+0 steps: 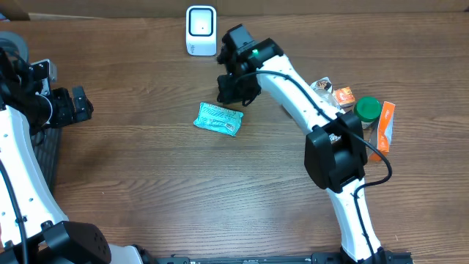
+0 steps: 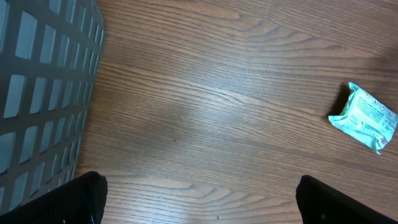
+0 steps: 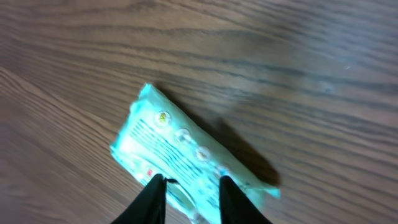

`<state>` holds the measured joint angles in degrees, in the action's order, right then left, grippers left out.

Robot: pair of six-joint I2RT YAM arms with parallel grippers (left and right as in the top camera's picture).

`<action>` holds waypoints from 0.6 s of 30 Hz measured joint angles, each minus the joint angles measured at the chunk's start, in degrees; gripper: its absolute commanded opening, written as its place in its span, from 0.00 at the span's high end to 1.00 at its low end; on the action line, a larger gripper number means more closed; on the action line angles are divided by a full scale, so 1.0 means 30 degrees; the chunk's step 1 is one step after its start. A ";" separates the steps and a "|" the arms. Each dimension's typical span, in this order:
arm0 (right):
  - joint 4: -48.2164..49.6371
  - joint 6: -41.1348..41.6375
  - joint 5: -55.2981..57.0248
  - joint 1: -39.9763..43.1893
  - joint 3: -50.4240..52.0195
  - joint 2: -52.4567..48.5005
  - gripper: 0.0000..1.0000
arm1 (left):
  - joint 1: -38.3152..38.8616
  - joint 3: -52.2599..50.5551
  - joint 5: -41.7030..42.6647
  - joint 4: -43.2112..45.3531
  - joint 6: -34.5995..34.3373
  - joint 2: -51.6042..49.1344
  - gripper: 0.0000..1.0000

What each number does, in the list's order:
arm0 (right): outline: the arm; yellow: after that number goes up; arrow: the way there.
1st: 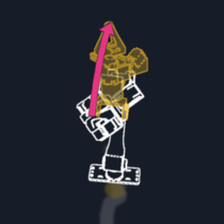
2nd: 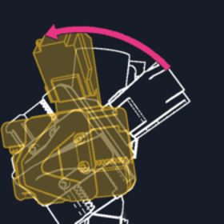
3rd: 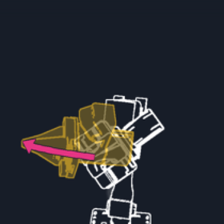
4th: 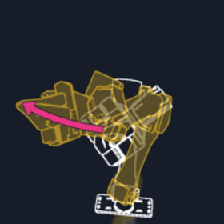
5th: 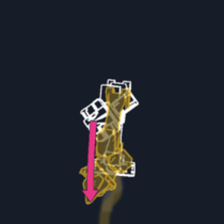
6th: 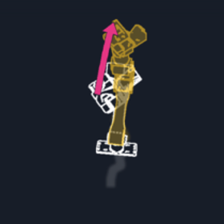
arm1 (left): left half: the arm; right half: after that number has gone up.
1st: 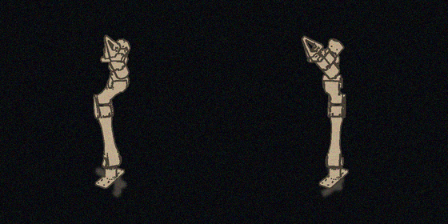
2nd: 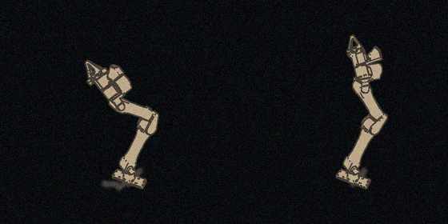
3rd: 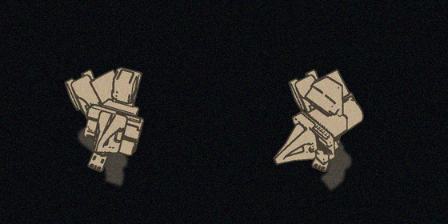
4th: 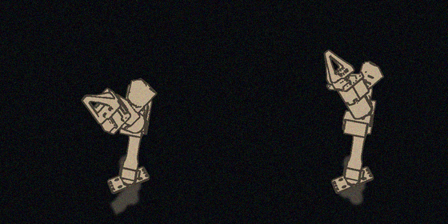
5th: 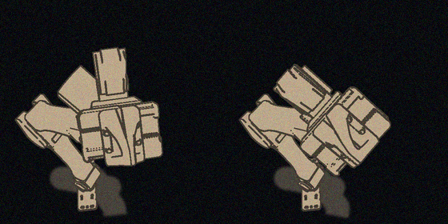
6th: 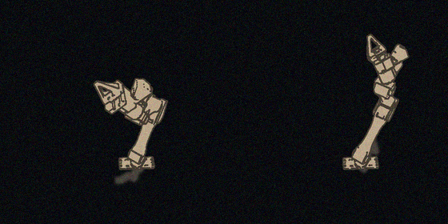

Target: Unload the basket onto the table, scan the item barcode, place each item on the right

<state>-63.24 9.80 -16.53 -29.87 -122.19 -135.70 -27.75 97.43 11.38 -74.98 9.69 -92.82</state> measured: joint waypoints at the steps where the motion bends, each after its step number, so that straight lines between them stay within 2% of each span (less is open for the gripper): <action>1: 0.0670 0.0386 -0.0270 -0.0051 0.0379 0.0000 0.76 | 0.0000 0.0000 0.0000 0.0000 0.0000 0.0000 0.00; 3: 0.2317 0.1494 -0.0102 -0.0335 0.1275 0.0000 0.71 | 0.0000 0.0000 0.0000 0.0000 0.0000 0.0000 0.00; 6: 0.4634 0.2769 0.1049 -0.0721 0.2288 0.0000 0.69 | 0.0000 0.0000 0.0000 0.0007 0.0000 0.0000 0.00; 11: 0.8597 0.4073 0.2885 -0.1122 0.3898 0.0000 0.69 | 0.0000 -0.0007 0.0000 0.0000 0.0000 0.0000 0.00; 18: 0.8947 0.4160 0.1887 -0.1064 0.4903 0.0000 0.69 | 0.0000 -0.0007 0.0000 -0.0007 0.0000 0.0000 0.01</action>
<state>-36.40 22.28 -10.87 -33.06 -107.48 -135.70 -27.75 97.41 11.38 -75.00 9.69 -92.82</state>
